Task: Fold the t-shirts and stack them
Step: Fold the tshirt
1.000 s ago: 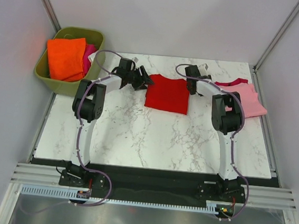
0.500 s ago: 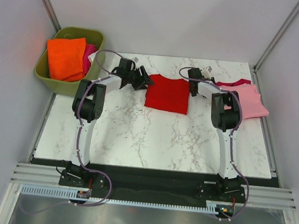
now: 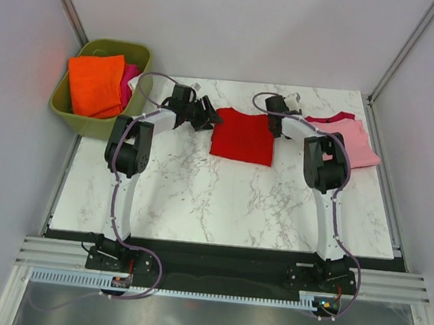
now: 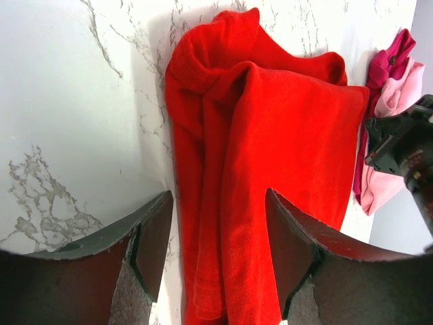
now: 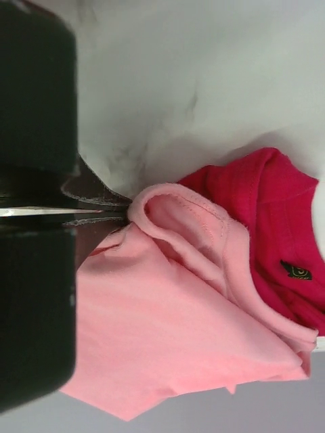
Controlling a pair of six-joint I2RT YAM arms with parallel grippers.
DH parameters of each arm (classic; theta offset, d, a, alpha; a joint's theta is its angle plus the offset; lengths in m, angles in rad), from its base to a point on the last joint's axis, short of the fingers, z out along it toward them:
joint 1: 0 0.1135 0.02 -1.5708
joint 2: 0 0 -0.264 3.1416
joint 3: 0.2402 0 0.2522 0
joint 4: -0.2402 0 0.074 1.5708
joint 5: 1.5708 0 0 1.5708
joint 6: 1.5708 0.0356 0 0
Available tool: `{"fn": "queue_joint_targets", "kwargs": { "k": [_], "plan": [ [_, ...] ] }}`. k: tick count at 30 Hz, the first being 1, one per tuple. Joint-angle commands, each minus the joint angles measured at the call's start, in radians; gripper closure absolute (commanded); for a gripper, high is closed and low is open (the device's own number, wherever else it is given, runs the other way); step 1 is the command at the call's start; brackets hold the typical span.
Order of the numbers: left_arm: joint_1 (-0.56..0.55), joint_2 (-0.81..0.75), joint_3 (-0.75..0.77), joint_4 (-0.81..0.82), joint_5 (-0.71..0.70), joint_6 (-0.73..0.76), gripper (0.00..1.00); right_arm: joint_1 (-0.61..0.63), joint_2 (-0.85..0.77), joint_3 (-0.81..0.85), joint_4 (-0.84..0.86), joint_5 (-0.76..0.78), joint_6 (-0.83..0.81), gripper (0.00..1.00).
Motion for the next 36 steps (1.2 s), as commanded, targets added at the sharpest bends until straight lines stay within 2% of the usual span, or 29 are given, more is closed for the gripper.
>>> {"fn": "queue_joint_targets", "kwargs": {
  "k": [1, 8, 9, 10, 11, 12, 18, 24, 28, 33, 36],
  "plan": [
    [0.003, -0.059, -0.008, -0.003, -0.005, 0.041, 0.36, 0.030, -0.047, 0.112, -0.057, -0.113, 0.085, 1.00],
    [0.003, -0.061, -0.005, -0.003, -0.008, 0.041, 0.36, 0.044, -0.010, 0.213, -0.102, -0.257, 0.151, 0.99],
    [0.003, -0.058, -0.006, -0.003, -0.008, 0.041, 0.36, 0.045, -0.013, 0.220, -0.100, -0.267, 0.165, 0.96],
    [0.005, -0.058, -0.003, -0.003, -0.008, 0.038, 0.36, 0.045, -0.014, 0.230, -0.102, -0.267, 0.172, 0.79],
    [0.003, -0.053, 0.000, -0.003, -0.010, 0.036, 0.36, 0.044, -0.013, 0.238, -0.100, -0.268, 0.178, 0.70],
    [0.005, -0.050, 0.001, -0.003, -0.010, 0.035, 0.35, 0.044, -0.014, 0.243, -0.100, -0.268, 0.185, 0.66],
    [0.005, -0.026, 0.026, -0.006, -0.020, 0.019, 0.34, 0.044, -0.108, 0.203, -0.074, -0.311, 0.218, 0.62],
    [0.003, -0.024, 0.032, 0.008, -0.027, 0.018, 0.28, 0.033, -0.264, 0.063, 0.062, -0.536, 0.240, 0.55],
    [0.002, -0.051, -0.005, 0.022, -0.060, 0.016, 0.17, 0.010, -0.356, -0.096, 0.182, -0.688, 0.287, 0.41],
    [0.002, -0.045, 0.001, 0.048, -0.091, -0.001, 0.17, -0.073, -0.390, -0.285, 0.390, -1.011, 0.471, 0.39],
    [0.000, -0.045, 0.000, 0.057, -0.112, -0.015, 0.19, -0.108, -0.370, -0.328, 0.467, -1.087, 0.537, 0.35]
  ]
}}
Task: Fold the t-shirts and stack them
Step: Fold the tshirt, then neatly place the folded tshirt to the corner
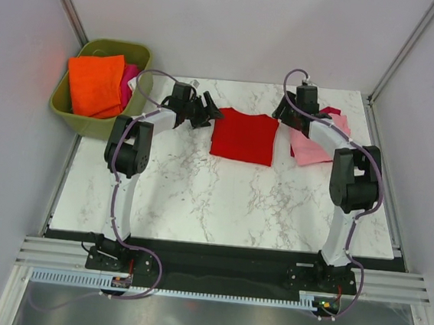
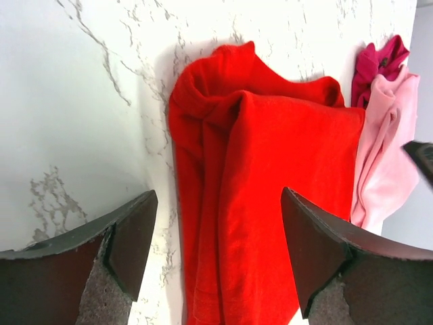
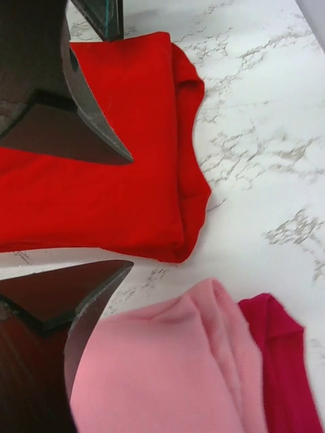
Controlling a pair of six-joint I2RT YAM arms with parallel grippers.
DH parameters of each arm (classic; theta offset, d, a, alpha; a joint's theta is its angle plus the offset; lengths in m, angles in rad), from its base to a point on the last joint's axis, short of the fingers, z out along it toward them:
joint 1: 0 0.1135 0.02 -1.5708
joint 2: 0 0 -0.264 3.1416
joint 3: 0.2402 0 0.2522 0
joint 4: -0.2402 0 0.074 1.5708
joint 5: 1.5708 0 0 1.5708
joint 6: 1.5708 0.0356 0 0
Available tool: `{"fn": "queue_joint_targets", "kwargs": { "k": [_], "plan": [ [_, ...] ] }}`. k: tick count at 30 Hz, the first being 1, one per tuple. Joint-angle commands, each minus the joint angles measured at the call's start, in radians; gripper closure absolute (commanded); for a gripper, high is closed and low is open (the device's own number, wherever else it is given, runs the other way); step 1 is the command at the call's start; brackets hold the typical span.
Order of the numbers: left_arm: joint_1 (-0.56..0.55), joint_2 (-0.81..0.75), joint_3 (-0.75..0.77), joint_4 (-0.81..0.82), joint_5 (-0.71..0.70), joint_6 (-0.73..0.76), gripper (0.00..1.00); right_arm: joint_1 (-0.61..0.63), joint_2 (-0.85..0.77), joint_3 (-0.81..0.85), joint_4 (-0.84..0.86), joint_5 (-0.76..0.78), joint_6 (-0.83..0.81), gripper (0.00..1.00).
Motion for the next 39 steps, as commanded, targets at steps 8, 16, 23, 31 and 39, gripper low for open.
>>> {"fn": "queue_joint_targets", "kwargs": {
  "k": [8, 16, 23, 31, 39],
  "plan": [
    [-0.007, 0.000, 0.037, 0.040, -0.055, -0.050, 0.30, -0.065, 0.126, -0.100, 0.237, -0.311, 0.195, 0.30],
    [-0.022, 0.036, 0.080, 0.028, -0.090, -0.058, 0.36, -0.083, 0.178, -0.109, 0.267, -0.306, 0.254, 0.38],
    [-0.028, 0.045, 0.094, 0.001, -0.148, -0.048, 0.36, -0.080, 0.117, -0.163, 0.263, -0.187, 0.254, 0.36],
    [-0.045, 0.031, 0.095, -0.041, -0.216, -0.022, 0.34, -0.072, 0.131, -0.140, 0.228, -0.160, 0.232, 0.39],
    [-0.048, 0.086, 0.163, -0.088, -0.200, -0.042, 0.45, -0.068, 0.198, -0.071, 0.194, -0.183, 0.237, 0.45]
  ]
}}
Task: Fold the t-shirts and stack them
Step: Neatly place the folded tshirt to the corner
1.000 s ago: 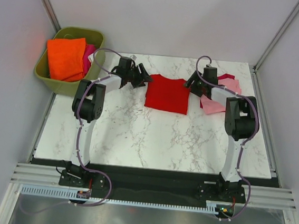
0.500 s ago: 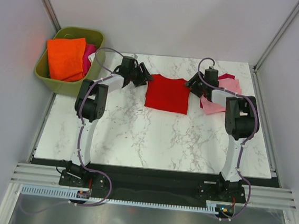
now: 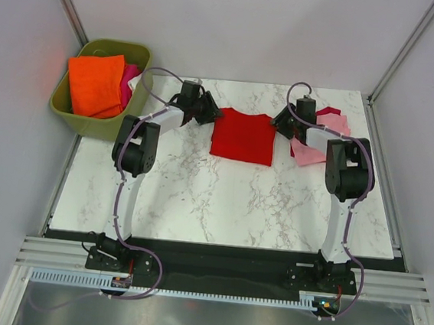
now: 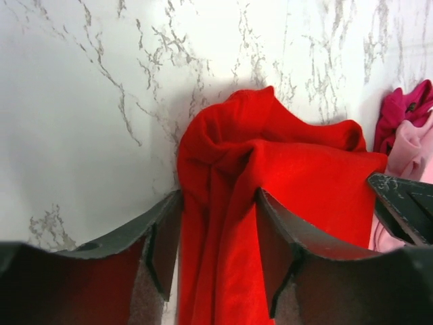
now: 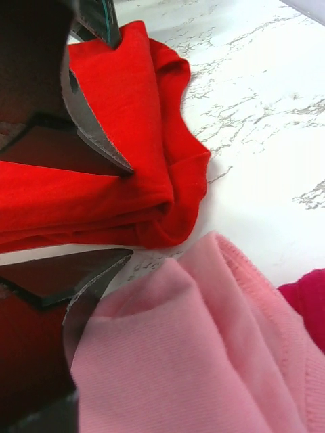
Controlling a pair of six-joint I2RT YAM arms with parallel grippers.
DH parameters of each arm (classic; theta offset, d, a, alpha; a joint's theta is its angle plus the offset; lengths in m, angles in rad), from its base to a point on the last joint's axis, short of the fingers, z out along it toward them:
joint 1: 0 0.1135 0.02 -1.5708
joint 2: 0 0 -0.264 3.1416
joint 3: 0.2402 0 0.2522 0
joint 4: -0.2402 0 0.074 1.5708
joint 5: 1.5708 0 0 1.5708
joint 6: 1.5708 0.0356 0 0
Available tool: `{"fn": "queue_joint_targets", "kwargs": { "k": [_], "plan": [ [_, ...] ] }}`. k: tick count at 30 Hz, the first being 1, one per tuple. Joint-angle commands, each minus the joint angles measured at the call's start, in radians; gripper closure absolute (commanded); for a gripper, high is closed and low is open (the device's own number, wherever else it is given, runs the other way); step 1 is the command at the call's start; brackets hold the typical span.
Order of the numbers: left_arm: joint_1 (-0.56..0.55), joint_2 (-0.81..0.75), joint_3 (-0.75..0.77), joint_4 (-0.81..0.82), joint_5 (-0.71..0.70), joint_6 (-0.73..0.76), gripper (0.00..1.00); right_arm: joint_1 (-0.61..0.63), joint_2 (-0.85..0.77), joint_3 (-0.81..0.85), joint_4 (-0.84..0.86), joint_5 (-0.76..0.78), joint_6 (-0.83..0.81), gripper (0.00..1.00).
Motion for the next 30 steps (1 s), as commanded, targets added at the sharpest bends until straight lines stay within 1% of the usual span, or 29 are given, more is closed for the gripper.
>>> {"fn": "queue_joint_targets", "kwargs": {
  "k": [1, 5, 10, 11, 12, 13, 14, 15, 16, 17, 19, 20, 22, 27, 28, 30],
  "plan": [
    [-0.004, 0.033, 0.052, -0.030, -0.024, -0.005, 0.46, 0.005, 0.042, 0.043, -0.039, 0.003, -0.014, 0.45],
    [-0.004, 0.051, 0.069, -0.039, -0.034, -0.017, 0.50, 0.005, 0.082, 0.077, -0.042, -0.026, -0.020, 0.47],
    [-0.004, 0.079, 0.109, -0.039, -0.019, -0.040, 0.53, 0.010, 0.105, 0.114, -0.048, -0.055, -0.018, 0.54],
    [-0.007, 0.082, 0.112, -0.039, -0.018, -0.042, 0.56, 0.011, 0.107, 0.117, -0.048, -0.057, -0.020, 0.58],
    [-0.009, 0.082, 0.116, -0.039, -0.018, -0.040, 0.61, 0.010, 0.107, 0.122, -0.048, -0.058, -0.021, 0.60],
    [-0.010, 0.082, 0.118, -0.039, -0.018, -0.039, 0.64, 0.013, 0.105, 0.126, -0.048, -0.063, -0.024, 0.64],
    [-0.013, 0.080, 0.119, -0.040, -0.022, -0.039, 0.67, 0.013, 0.105, 0.129, -0.048, -0.063, -0.026, 0.72],
    [-0.015, 0.076, 0.121, -0.039, -0.024, -0.037, 0.76, 0.016, 0.105, 0.143, -0.048, -0.063, -0.030, 0.76],
    [-0.015, 0.073, 0.119, -0.040, -0.028, -0.036, 0.77, 0.017, 0.104, 0.149, -0.045, -0.063, -0.038, 0.80],
    [-0.016, 0.068, 0.115, -0.039, -0.039, -0.036, 0.78, 0.021, 0.102, 0.163, -0.047, -0.071, -0.046, 0.88],
    [-0.019, 0.045, 0.107, -0.030, -0.039, -0.029, 0.88, 0.025, 0.082, 0.169, -0.044, -0.074, -0.066, 0.95],
    [-0.022, 0.033, 0.089, -0.024, -0.034, -0.020, 0.96, 0.028, 0.073, 0.160, -0.037, -0.072, -0.069, 1.00],
    [-0.029, -0.018, 0.057, 0.005, -0.036, -0.010, 0.98, 0.030, 0.027, 0.140, -0.005, -0.074, -0.076, 1.00],
    [-0.056, -0.151, -0.075, 0.045, -0.120, 0.049, 0.98, 0.034, -0.091, 0.033, 0.065, -0.078, -0.096, 1.00],
    [-0.064, -0.198, -0.100, 0.049, -0.155, 0.058, 0.98, 0.036, -0.132, 0.018, 0.081, -0.078, -0.098, 1.00],
    [-0.079, -0.246, -0.169, 0.111, -0.174, 0.076, 0.98, 0.034, -0.198, -0.035, 0.102, -0.078, -0.101, 1.00]
  ]
}}
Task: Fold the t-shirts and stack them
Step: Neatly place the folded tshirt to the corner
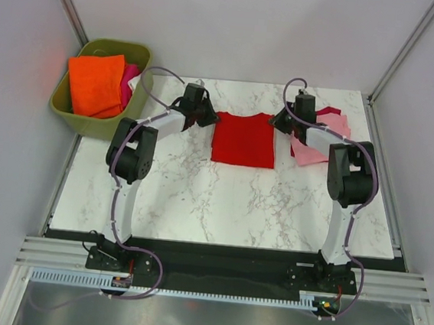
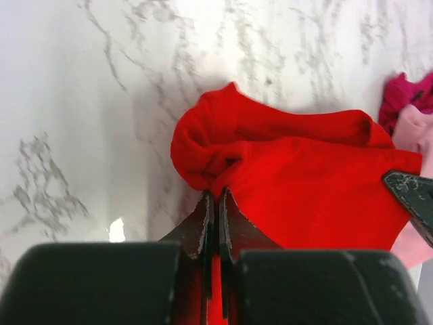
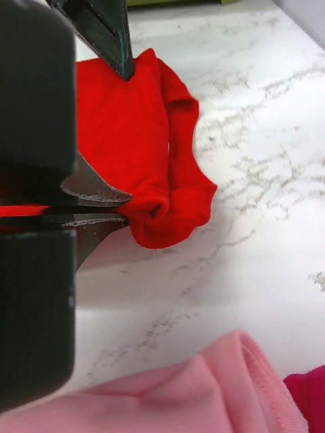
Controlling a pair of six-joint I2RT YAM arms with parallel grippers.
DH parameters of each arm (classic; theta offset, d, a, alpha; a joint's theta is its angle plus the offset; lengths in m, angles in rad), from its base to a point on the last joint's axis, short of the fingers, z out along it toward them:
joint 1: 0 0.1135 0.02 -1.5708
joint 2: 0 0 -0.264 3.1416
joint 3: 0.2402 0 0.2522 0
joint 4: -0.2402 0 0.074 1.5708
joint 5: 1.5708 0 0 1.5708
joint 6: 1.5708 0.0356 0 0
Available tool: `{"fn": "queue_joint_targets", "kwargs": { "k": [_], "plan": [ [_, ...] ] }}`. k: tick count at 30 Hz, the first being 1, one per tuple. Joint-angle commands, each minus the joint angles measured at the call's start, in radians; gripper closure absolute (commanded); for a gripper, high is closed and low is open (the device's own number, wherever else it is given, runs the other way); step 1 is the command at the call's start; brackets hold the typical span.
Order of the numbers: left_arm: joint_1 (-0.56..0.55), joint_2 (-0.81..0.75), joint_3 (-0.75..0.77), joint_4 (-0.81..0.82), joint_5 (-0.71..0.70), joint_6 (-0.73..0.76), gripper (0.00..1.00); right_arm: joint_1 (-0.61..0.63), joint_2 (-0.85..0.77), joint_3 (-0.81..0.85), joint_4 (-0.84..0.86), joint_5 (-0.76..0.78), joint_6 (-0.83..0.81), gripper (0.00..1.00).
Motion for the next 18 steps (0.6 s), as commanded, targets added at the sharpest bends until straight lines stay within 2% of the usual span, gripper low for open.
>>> {"fn": "queue_joint_targets", "kwargs": {
  "k": [1, 8, 13, 18],
  "plan": [
    [-0.039, -0.182, -0.069, 0.124, -0.077, 0.073, 0.98, 0.006, -0.171, -0.054, 0.115, -0.015, -0.028, 1.00],
    [-0.094, -0.374, -0.271, 0.215, -0.127, 0.056, 0.98, 0.004, -0.360, -0.184, 0.115, -0.019, -0.039, 1.00],
    [-0.184, -0.529, -0.365, 0.263, -0.241, 0.054, 0.98, -0.017, -0.540, -0.213, -0.005, 0.042, -0.071, 1.00],
    [-0.292, -0.644, -0.411, 0.261, -0.264, -0.016, 0.98, -0.088, -0.721, -0.239, -0.136, 0.143, -0.082, 1.00]
  ]
}}
